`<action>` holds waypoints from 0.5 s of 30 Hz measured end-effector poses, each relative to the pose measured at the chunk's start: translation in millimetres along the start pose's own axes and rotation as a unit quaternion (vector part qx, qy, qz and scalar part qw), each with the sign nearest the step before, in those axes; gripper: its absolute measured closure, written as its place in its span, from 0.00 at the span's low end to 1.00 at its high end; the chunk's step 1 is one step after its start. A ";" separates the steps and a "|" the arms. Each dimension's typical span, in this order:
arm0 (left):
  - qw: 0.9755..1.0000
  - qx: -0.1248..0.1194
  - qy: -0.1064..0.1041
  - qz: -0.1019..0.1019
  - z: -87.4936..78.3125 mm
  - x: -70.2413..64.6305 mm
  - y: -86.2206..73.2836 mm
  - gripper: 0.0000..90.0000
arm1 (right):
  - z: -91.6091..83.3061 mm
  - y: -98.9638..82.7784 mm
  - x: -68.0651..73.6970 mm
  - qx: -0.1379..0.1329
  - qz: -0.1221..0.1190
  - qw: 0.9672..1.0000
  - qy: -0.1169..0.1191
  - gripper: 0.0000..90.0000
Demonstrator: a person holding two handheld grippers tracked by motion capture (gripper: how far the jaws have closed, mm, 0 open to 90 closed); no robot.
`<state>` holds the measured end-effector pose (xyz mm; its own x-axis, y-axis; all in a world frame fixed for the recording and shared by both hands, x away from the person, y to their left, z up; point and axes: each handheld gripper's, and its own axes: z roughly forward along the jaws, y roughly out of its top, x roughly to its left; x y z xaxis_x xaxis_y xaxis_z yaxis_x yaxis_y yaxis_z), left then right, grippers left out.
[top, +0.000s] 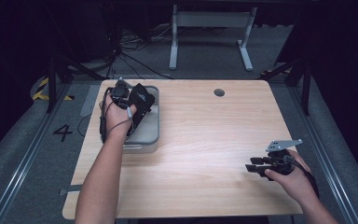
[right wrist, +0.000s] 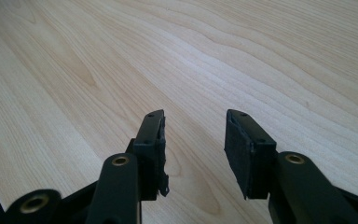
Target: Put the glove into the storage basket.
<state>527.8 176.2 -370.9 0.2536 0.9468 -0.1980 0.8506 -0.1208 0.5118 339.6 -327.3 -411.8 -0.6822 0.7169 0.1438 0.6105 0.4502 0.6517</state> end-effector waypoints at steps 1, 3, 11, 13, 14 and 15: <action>1.000 0.007 0.002 -0.005 5.7 3.1 -1.1 0.72 | 0.5 0.4 0.1 0.000 -0.001 1.000 0.001 0.66; 1.000 0.017 0.002 -0.009 11.1 5.9 -1.7 0.72 | 1.3 0.8 0.3 0.001 0.001 1.000 0.002 0.66; 0.999 0.046 -0.002 0.001 27.8 8.7 -4.9 0.69 | 4.3 2.7 -0.3 0.002 0.000 1.000 0.005 0.66; 0.999 0.038 0.020 0.011 27.1 8.8 -5.4 0.57 | 4.4 3.0 -0.2 0.002 -0.001 1.000 0.005 0.65; 0.999 0.038 0.020 0.011 27.1 8.8 -5.4 0.52 | 4.3 3.4 -0.3 0.002 -0.001 1.000 0.005 0.65; 0.999 0.035 0.026 0.011 25.7 8.6 -5.6 0.52 | 4.3 3.4 -0.3 0.002 -0.001 1.000 0.005 0.65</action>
<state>537.1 177.4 -397.0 0.2502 0.9577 -0.1419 0.8752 -0.1611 0.4561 343.5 -323.8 -412.8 -0.6872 0.7107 0.1505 0.6107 0.4530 0.6495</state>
